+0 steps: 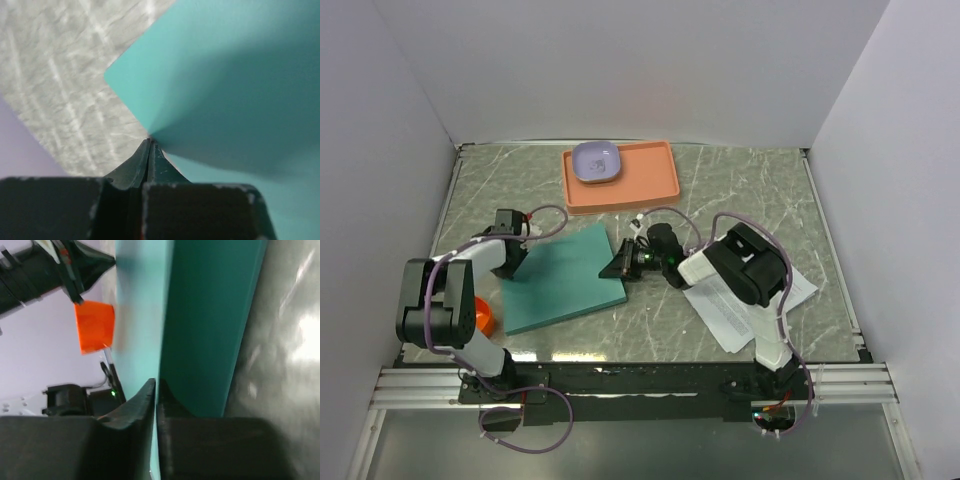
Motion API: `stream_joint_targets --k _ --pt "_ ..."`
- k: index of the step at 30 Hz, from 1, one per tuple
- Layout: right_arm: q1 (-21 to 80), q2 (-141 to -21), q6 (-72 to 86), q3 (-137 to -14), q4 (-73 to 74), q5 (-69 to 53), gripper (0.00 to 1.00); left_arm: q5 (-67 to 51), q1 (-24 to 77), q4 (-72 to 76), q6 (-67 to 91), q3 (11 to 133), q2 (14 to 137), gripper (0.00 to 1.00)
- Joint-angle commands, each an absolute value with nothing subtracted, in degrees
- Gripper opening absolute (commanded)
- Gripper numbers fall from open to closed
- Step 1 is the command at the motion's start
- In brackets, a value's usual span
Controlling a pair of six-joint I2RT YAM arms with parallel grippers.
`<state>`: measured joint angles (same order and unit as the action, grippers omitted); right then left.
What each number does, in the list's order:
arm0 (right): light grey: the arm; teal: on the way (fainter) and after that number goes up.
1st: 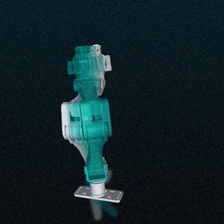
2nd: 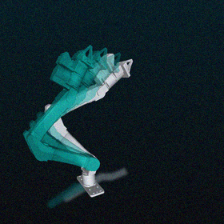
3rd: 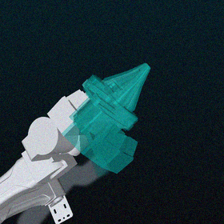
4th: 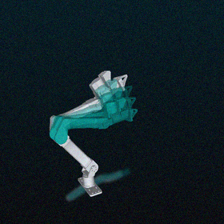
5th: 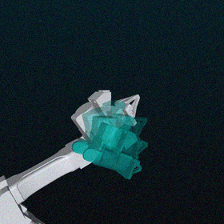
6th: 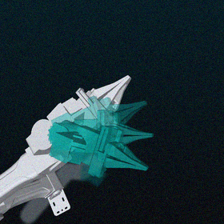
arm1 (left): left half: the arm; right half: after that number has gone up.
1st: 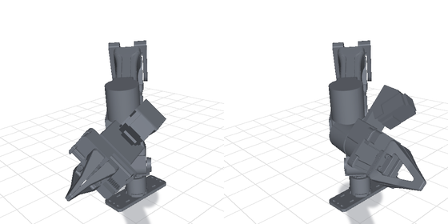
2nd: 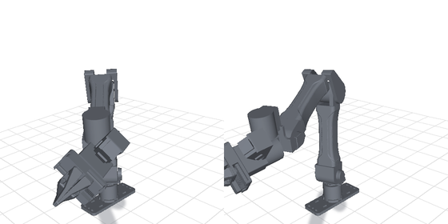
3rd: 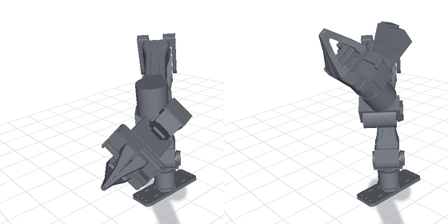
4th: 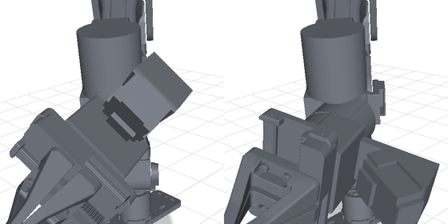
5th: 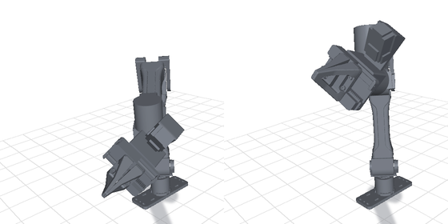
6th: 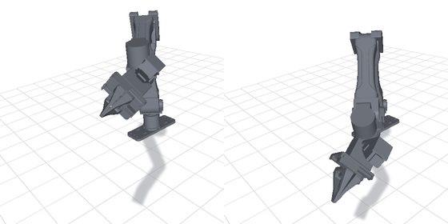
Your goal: Put the files into the folder
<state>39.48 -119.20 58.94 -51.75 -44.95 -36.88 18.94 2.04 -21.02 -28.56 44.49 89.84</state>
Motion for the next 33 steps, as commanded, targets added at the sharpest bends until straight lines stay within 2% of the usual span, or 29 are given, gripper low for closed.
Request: stream_joint_targets --k 1,2,3,5,6,8,9,11,12,14,18,21,25,29,33 --pt "39.90 -108.39 55.03 -47.21 -43.63 -32.20 0.00 10.38 2.81 -28.11 -23.91 52.52 86.76 0.02" --pt "39.90 -103.32 52.24 -46.33 -41.59 -30.78 0.00 9.68 2.73 -29.60 -23.56 54.56 85.09 0.06" --pt "40.08 -100.49 50.64 -44.49 -39.05 -28.85 0.00 8.97 2.64 -32.58 -22.68 56.67 84.21 0.15" --pt "41.48 -91.21 45.37 -42.90 -30.88 -22.11 0.00 6.95 2.64 -35.41 -21.98 63.17 81.93 0.25" --pt "42.35 -88.01 43.35 -41.85 -27.89 -19.36 0.00 6.42 2.64 -38.55 -21.10 65.37 81.39 0.34" --pt "45.77 -79.07 37.48 -41.66 -17.73 -9.04 0.00 4.50 2.64 -41.64 -20.31 71.87 80.43 0.39" --pt "47.01 -76.49 35.88 -41.83 -15.32 -5.92 0.00 4.31 2.64 -43.92 -19.78 73.72 80.16 0.45" --pt "50.60 -70.18 32.18 -42.27 -8.57 -0.11 0.00 2.91 2.55 -45.78 -19.43 78.21 79.37 0.51" --pt "51.67 -68.40 31.12 -43.06 -6.18 5.65 0.00 2.38 2.55 -46.49 -19.16 79.35 79.10 0.60" --pt "54.13 -64.27 28.32 -44.12 -2.48 10.44 0.00 1.85 2.46 -48.34 -18.90 81.91 78.05 0.66" --pt "60.10 -59.07 24.70 -46.57 6.13 22.65 0.00 0.53 2.46 -49.92 -18.11 83.14 75.77 0.86" --pt "62.83 -57.74 21.45 -48.24 8.52 28.38 0.00 0.53 2.37 -50.98 -17.76 83.15 74.01 0.87" --pt "73.87 -60.81 16.80 -51.15 11.86 42.68 0.00 -0.96 2.37 -52.12 -16.96 83.58 72.25 0.88" --pt "82.67 -69.23 12.83 -55.89 14.40 59.97 0.00 -1.67 2.37 -53.26 -16.35 84.90 71.37 0.89" --pt "88.15 -76.45 11.43 -62.40 17.58 67.75 0.00 -2.02 2.37 -54.49 -15.91 86.04 70.84 0.89"
